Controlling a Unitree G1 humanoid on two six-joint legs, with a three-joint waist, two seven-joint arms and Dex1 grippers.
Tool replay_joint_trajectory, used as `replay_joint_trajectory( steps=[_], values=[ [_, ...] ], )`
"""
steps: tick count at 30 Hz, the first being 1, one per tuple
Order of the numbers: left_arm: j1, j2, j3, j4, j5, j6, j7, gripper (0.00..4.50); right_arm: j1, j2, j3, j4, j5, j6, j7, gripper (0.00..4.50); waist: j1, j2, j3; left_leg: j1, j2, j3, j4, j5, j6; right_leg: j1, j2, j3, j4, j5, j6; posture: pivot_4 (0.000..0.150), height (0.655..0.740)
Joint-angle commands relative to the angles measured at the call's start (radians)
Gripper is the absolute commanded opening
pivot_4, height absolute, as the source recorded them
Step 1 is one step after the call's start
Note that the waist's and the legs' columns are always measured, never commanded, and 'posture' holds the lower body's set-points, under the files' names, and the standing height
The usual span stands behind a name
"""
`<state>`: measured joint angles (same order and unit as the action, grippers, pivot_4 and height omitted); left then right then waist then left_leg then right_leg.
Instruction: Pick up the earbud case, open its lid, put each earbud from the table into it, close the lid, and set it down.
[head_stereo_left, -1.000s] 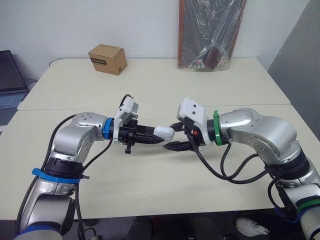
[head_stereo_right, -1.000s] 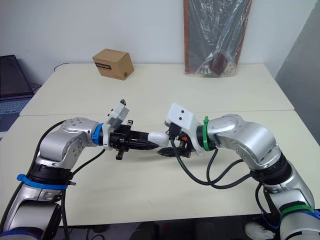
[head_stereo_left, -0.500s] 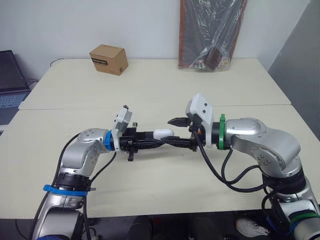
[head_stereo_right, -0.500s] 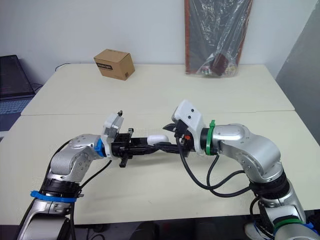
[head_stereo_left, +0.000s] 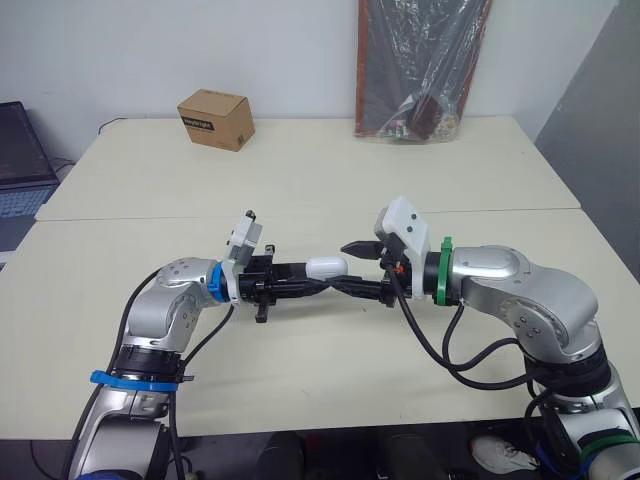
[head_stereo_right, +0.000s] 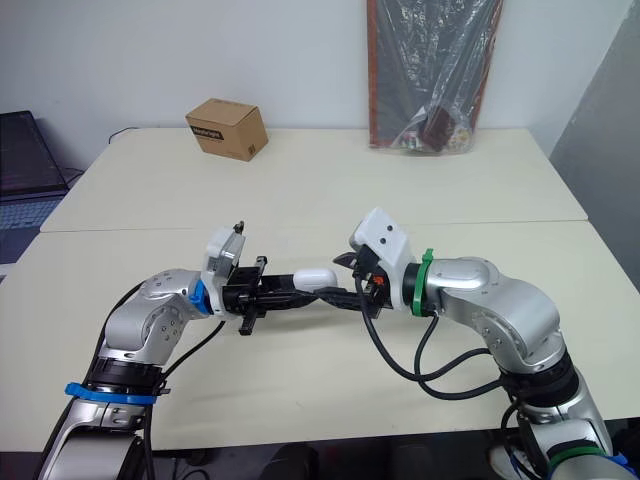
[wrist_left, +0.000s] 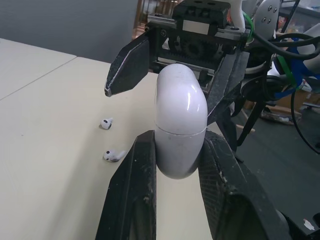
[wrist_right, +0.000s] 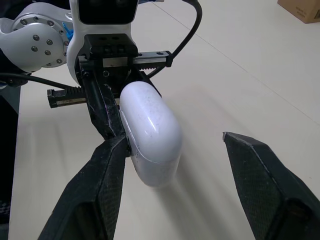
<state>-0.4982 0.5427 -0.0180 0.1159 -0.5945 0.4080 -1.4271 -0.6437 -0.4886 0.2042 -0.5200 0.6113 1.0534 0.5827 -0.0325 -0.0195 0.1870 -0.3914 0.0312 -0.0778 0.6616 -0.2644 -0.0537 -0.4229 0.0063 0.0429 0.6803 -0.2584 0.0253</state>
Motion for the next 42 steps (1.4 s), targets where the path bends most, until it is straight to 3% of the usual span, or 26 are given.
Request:
replay_joint_trajectory(
  steps=[1, 22, 26, 29, 34, 42],
  values=[
    [-0.004, 0.007, 0.021, -0.026, -0.027, -0.003, -0.02, 0.85, -0.021, 0.006, -0.051, 0.001, -0.006, -0.031, -0.014, 3.16, 0.0, 0.0, 0.0, 0.0, 0.0, 0.0, 0.0, 0.0, 0.0, 0.0, 0.0, 0.0, 0.0, 0.0, 0.0, 0.15, 0.74],
    [0.043, -0.002, 0.03, -0.054, -0.022, -0.011, -0.019, 0.85, -0.062, 0.031, -0.072, 0.044, -0.001, -0.047, -0.013, 3.16, 0.0, 0.0, 0.0, 0.0, 0.0, 0.0, 0.0, 0.0, 0.0, 0.0, 0.0, 0.0, 0.0, 0.0, 0.0, 0.15, 0.74],
    [0.03, -0.004, 0.049, -0.012, 0.002, -0.058, 0.001, 0.85, -0.077, -0.001, -0.113, 0.029, 0.038, 0.004, -0.005, 3.16, 0.0, 0.0, 0.0, 0.0, 0.0, 0.0, 0.0, 0.0, 0.0, 0.0, 0.0, 0.0, 0.0, 0.0, 0.0, 0.15, 0.74],
    [0.019, 0.018, 0.06, 0.029, 0.009, -0.084, -0.013, 0.85, -0.081, -0.099, -0.125, 0.027, 0.032, 0.073, 0.003, 3.16, 0.0, 0.0, 0.0, 0.0, 0.0, 0.0, 0.0, 0.0, 0.0, 0.0, 0.0, 0.0, 0.0, 0.0, 0.0, 0.15, 0.74],
    [-0.007, 0.034, 0.07, 0.055, 0.002, -0.093, -0.017, 0.85, -0.015, -0.261, 0.016, 0.027, -0.062, 0.083, 0.026, 3.16, 0.001, 0.0, 0.0, 0.0, 0.0, 0.0, -0.001, 0.0, 0.0, 0.0, 0.0, 0.0, -0.002, -0.001, 0.001, 0.15, 0.74],
    [-0.03, 0.037, 0.075, 0.058, -0.002, -0.087, -0.016, 0.85, 0.099, -0.272, 0.185, 0.107, -0.262, -0.091, 0.021, 3.16, -0.001, 0.0, 0.0, 0.0, 0.0, 0.001, 0.0, 0.0, 0.0, 0.0, 0.0, 0.001, -0.002, -0.002, 0.003, 0.15, 0.74]
  ],
)
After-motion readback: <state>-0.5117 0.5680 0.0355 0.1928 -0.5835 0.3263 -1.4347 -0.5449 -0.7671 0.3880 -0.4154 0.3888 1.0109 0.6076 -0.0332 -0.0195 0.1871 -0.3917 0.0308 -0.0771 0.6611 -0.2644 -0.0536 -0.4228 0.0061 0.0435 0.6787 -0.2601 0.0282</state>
